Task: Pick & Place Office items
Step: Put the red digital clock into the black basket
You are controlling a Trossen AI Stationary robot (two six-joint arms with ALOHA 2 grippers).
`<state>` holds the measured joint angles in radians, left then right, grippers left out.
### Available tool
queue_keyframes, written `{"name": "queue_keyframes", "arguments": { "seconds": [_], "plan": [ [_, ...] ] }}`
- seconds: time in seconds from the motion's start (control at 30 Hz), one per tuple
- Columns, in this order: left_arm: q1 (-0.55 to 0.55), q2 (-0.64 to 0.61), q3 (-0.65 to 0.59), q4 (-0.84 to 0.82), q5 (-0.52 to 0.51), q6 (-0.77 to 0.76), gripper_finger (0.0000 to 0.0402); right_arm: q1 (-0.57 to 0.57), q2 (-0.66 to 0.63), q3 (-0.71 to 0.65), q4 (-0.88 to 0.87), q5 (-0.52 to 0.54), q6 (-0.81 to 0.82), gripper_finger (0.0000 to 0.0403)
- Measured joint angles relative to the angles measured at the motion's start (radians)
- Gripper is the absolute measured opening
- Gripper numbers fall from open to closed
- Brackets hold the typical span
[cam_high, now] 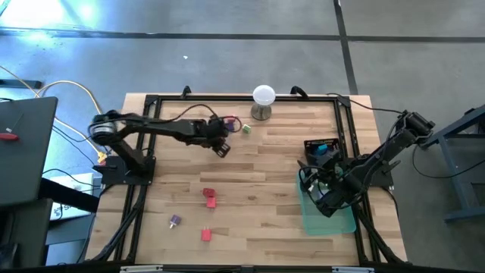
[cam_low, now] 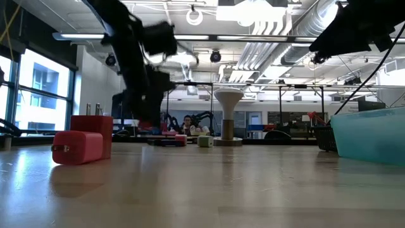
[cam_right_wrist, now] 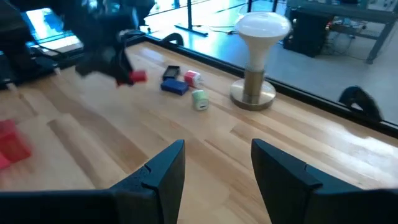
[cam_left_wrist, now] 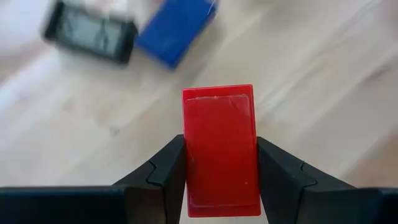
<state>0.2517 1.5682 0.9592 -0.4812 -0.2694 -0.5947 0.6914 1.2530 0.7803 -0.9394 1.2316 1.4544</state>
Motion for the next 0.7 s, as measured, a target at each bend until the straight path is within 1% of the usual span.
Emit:
{"name": "queue_keyframes", "arguments": {
  "seconds": [0.1, 0.2, 0.33, 0.47, 0.57, 0.7],
  "plan": [
    [-0.056, -0.082, -0.001, 0.029, -0.005, 0.006, 0.0147, 0.0, 0.0, 0.0, 0.102, -0.003, -0.115, 0.0172],
    [-0.124, -0.167, 0.0, 0.123, -0.003, 0.045, 0.0147, 0.0, 0.0, 0.0, 0.236, -0.004, -0.271, 0.0172],
    [-0.212, -0.229, 0.001, 0.306, 0.019, 0.125, 0.0147, 0.0, 0.0, 0.0, 0.456, -0.01, -0.546, 0.0172],
    [-0.267, -0.25, 0.002, 0.523, 0.102, 0.212, 0.0147, 0.0, 0.0, 0.0, 0.715, -0.022, -0.845, 0.0172],
    [-0.282, -0.25, 0.003, 0.648, 0.15, 0.266, 0.0147, 0.0, 0.0, 0.0, 0.901, -0.084, -1.041, 0.0172],
    [-0.287, -0.25, 0.003, 0.74, 0.17, 0.326, 0.0147, -0.016, 0.0, 0.0, 1.103, -0.216, -1.203, 0.0172]
  ]
}}
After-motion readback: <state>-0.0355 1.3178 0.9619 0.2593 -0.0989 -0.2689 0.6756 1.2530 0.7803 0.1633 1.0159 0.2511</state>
